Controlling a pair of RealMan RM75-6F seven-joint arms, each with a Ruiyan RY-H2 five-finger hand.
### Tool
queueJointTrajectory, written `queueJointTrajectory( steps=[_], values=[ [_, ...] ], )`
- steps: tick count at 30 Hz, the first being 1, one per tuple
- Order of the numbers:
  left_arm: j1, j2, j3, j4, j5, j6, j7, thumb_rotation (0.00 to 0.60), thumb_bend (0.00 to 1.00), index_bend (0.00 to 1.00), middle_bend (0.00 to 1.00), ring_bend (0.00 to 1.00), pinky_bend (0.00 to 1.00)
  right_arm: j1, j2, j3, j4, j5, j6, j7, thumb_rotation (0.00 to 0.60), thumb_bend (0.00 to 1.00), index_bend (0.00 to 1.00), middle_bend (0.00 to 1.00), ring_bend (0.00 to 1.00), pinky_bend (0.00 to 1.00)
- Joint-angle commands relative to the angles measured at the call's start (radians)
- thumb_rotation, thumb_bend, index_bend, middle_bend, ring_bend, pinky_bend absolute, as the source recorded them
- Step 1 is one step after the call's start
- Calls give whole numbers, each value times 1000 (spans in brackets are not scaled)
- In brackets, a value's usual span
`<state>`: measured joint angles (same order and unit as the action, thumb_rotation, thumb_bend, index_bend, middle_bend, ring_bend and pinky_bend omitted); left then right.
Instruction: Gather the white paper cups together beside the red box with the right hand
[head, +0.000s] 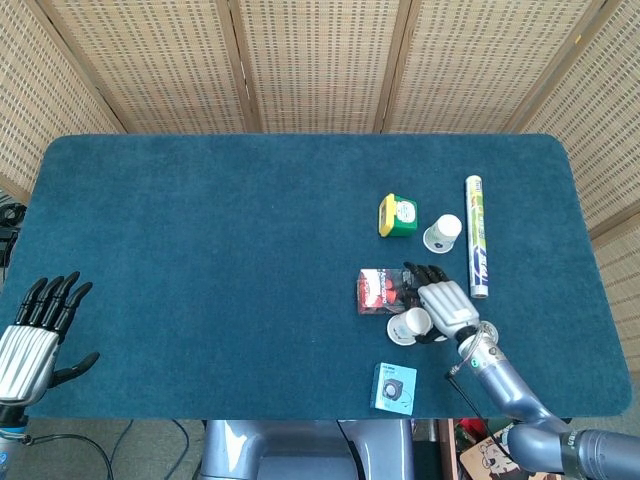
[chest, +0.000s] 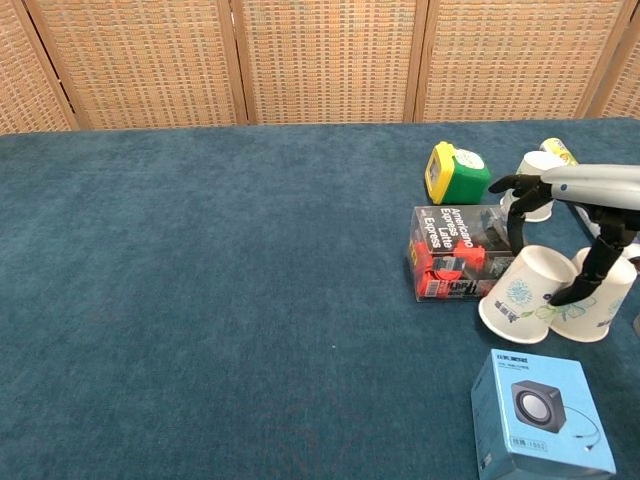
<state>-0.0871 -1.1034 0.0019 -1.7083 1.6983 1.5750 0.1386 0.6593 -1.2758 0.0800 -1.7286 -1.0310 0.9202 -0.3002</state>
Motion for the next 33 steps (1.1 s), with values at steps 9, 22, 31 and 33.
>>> queueJointTrajectory(
  steps=[9, 22, 31, 33],
  values=[
    [-1, 3, 3, -1, 3, -3, -7, 600, 180, 0, 0, 0, 0, -5, -6, -5, 11, 16, 12, -23, 600, 118, 523, 0, 0, 0],
    [-1, 3, 4, -1, 6, 0, -11, 600, 180, 0, 0, 0, 0, 4, 18, -14, -22, 49, -4, -55, 600, 118, 349, 0, 0, 0],
    [-1, 5, 3, -1, 5, 0, -13, 600, 180, 0, 0, 0, 0, 8, 15, -17, -35, 60, 15, -88, 600, 119, 255, 0, 0, 0],
    [-1, 5, 4, -1, 6, 0, -14, 600, 179, 0, 0, 0, 0, 7, 15, -17, -40, 63, 23, -96, 600, 119, 254, 0, 0, 0]
  ],
)
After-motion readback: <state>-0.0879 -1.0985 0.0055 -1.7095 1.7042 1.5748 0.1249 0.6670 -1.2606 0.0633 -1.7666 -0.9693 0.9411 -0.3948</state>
